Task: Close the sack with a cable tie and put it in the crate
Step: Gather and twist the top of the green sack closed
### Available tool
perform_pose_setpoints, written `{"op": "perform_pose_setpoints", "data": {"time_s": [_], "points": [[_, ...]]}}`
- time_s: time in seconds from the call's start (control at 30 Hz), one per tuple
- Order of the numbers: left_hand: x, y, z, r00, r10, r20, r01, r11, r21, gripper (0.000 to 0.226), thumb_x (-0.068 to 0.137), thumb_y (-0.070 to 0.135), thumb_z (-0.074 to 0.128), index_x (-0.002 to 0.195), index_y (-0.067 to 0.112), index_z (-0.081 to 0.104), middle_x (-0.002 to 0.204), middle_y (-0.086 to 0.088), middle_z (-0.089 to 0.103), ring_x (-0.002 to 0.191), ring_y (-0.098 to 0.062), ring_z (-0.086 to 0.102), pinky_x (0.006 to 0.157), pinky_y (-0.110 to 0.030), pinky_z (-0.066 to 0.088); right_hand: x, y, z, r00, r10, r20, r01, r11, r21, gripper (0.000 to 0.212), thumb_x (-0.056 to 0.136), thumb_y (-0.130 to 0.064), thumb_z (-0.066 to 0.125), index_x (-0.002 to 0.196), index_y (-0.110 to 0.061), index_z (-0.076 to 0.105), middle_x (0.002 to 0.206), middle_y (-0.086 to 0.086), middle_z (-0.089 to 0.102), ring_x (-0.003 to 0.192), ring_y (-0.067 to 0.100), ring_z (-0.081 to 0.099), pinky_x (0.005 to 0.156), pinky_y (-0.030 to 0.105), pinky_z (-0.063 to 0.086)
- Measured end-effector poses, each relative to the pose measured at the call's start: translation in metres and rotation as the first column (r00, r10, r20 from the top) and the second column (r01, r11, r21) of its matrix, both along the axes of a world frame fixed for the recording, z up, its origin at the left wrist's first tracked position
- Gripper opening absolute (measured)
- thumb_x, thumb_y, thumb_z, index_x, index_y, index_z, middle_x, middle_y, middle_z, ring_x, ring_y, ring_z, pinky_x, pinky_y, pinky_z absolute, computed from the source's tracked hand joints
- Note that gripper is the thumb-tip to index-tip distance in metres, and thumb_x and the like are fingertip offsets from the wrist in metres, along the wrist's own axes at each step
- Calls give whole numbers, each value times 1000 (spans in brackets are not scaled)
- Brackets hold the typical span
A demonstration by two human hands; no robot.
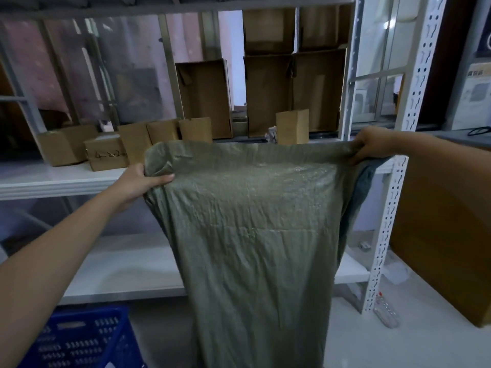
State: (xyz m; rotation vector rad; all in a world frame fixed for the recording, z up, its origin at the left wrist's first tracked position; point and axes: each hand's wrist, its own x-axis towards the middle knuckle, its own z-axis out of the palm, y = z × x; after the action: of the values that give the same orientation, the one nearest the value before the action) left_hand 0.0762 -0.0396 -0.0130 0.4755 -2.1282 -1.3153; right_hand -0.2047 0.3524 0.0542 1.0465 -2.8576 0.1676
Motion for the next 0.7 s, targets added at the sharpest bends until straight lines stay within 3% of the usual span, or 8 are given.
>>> {"op": "perform_pose_setpoints", "data": {"time_s": [0.1,0.2,0.37,0.47,0.57,0.63,0.7], "points": [[8,-5,13,998,50,-43,-51,999,-19,33,70,16,80,101,16,66,104,-4,69,98,-19,64,95,-36,47,-1,-4,14,1000,-10,-24,8,996,-93,23,87,-18,68,101,0,68,91,14,63,90,31,59,81,39,47],[15,-3,23,997,36,-61,-38,999,-34,28,73,11,78,92,25,63,98,5,66,92,-9,62,85,-28,47,-6,-6,21,1000,-13,-12,11,989,-146,24,88,-17,67,103,0,68,98,19,65,92,33,59,80,39,46],[25,3,1,999,35,24,-34,998,-52,21,77,15,74,93,23,63,77,12,72,75,-4,64,65,-18,49,-11,-7,-2,1000,-3,17,4,998,-67,24,86,-13,67,108,-2,70,107,20,65,99,35,60,90,43,47],[23,5,-17,998,58,7,-58,998,3,18,82,15,71,98,16,62,94,1,69,91,-18,63,85,-31,47,-15,-7,-27,998,-10,61,15,996,-83,28,86,-12,67,113,-5,70,111,17,67,99,31,59,93,40,46],[20,1,-22,996,80,-30,-76,991,111,37,85,13,67,120,8,55,111,-11,61,102,-26,58,95,-37,45,-24,4,-41,991,-5,133,49,942,-331,27,84,-13,70,111,-5,70,111,17,65,105,33,58,93,39,47],[22,-2,-26,995,98,-18,-96,989,113,36,83,18,70,116,12,56,113,-12,61,104,-29,59,99,-44,46,-26,20,-51,956,83,281,95,820,-564,33,79,-15,75,109,-4,66,106,15,62,108,36,58,83,35,54],[23,-9,-33,993,116,-11,-114,986,123,44,75,27,76,112,14,56,117,-11,62,108,-30,60,99,-47,46,-22,34,-65,882,200,427,178,698,-694,70,53,-36,89,110,-8,60,104,10,61,105,33,61,69,26,58]]}}
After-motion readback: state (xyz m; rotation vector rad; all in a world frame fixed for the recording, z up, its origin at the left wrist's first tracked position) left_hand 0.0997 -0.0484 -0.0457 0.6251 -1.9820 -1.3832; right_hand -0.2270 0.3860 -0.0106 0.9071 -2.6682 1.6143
